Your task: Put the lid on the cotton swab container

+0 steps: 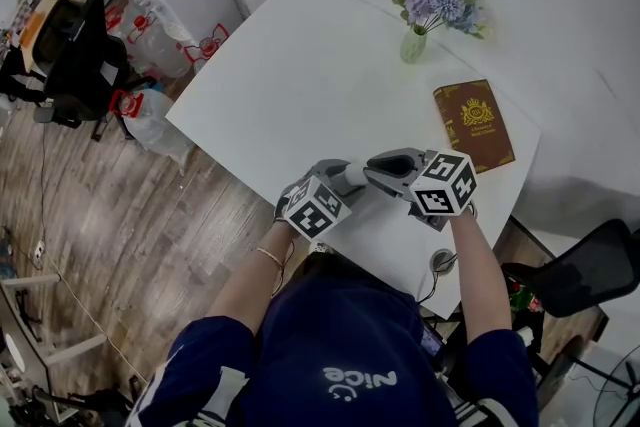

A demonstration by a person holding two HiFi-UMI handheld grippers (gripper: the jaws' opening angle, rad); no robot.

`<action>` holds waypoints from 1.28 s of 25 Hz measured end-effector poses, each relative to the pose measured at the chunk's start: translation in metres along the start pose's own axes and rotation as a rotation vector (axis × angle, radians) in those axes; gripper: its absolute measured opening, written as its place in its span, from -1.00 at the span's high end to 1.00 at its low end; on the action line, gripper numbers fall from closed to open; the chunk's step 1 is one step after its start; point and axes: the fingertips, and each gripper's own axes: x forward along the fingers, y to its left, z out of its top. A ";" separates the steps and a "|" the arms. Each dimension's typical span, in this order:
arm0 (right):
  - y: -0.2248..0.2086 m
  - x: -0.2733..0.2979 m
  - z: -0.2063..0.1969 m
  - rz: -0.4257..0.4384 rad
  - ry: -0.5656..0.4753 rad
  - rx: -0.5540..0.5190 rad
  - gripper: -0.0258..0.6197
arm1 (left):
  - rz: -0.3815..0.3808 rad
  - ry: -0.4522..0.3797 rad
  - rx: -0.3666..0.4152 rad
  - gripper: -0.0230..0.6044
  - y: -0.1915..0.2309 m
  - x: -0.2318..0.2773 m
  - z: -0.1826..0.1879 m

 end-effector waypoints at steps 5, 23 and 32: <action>0.001 0.002 0.000 -0.126 -0.032 -0.059 0.66 | 0.003 -0.001 -0.010 0.16 0.001 0.000 -0.001; 0.012 0.004 -0.001 -0.501 -0.115 -0.200 0.73 | -0.008 -0.009 -0.068 0.15 -0.001 -0.002 -0.003; 0.009 -0.001 -0.005 -0.561 -0.180 -0.122 0.73 | 0.011 -0.034 -0.139 0.14 -0.002 -0.009 -0.007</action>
